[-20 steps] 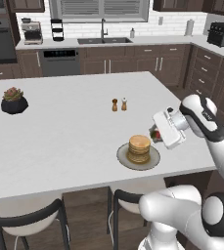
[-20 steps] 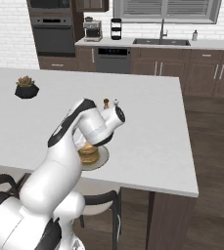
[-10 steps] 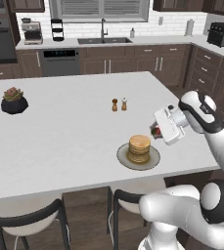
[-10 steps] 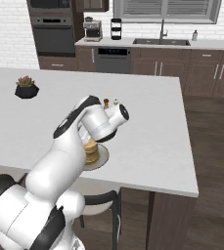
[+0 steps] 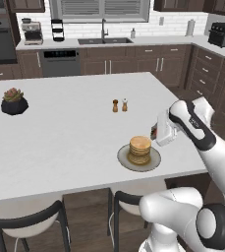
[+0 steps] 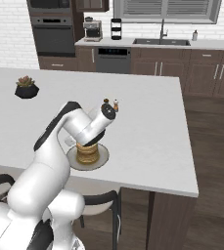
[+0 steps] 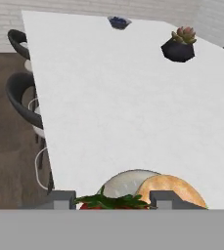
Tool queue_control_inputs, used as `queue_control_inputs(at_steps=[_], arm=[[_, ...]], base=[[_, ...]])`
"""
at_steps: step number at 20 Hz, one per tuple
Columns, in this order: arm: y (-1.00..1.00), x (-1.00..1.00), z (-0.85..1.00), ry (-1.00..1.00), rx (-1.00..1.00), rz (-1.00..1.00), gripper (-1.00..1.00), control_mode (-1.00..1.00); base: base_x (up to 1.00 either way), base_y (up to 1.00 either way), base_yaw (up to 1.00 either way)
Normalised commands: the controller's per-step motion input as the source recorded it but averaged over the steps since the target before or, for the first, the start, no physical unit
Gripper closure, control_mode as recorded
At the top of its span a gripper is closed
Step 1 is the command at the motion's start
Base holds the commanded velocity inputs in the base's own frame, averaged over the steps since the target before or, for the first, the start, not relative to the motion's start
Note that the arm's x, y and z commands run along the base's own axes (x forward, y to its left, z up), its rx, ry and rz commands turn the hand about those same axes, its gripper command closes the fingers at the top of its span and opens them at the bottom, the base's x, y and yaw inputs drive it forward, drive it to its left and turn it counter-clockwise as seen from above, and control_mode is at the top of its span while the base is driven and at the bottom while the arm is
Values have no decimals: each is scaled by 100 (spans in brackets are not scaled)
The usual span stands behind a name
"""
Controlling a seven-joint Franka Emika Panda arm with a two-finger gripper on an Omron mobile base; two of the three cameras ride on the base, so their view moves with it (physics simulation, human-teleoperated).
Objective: Take the strawberry from the fridge and place it on top of the pancake, located on the dining counter.
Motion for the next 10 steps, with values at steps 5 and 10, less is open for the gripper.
queue_control_inputs(at_steps=[5,10], arm=[[0,18,-8,6,-1,-1,100,-100],[3,1,1,4,0,-16,100,-100]], base=[[0,0,0],[0,0,0]])
